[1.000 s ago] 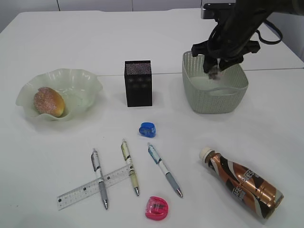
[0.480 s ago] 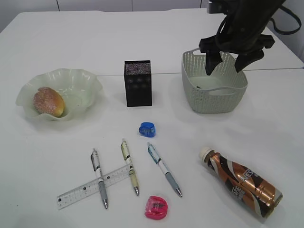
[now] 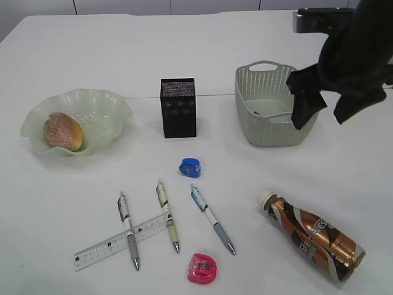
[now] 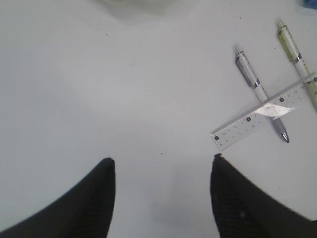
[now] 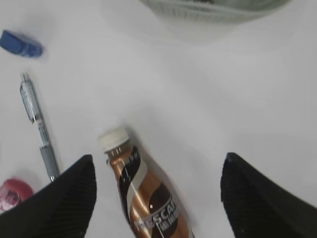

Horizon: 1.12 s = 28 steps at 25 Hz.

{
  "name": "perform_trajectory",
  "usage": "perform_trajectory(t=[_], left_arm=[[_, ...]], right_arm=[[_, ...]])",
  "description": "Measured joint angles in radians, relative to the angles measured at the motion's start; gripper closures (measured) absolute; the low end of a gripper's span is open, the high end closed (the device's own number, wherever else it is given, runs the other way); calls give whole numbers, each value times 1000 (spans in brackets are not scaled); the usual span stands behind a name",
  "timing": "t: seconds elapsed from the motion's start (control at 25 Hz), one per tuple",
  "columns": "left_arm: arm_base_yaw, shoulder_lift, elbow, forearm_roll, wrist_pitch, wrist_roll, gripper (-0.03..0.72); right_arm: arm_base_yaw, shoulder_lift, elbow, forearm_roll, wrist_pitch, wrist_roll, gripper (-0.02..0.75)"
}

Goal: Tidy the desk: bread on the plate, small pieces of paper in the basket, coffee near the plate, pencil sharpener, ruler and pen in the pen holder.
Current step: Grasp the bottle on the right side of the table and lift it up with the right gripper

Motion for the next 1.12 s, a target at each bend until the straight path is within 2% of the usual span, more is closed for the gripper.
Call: perform_trajectory(t=[0.36,0.52,0.72,0.88,1.12], left_arm=[[0,0,0,0,-2,0,244],[0,0,0,0,-2,0,245],[0,0,0,0,-6,0,245],[0,0,0,0,-6,0,246],[0,0,0,2,-6,0,246]], right_arm=[[24,-187,300,12,-12,-99,166],[113,-168,313,-10,-41,-143,166],[215,-100,316,-77,-159,-191,166],[234,-27,316,-77,-230,-249,166],[234,73,316,-85,-260,-257,167]])
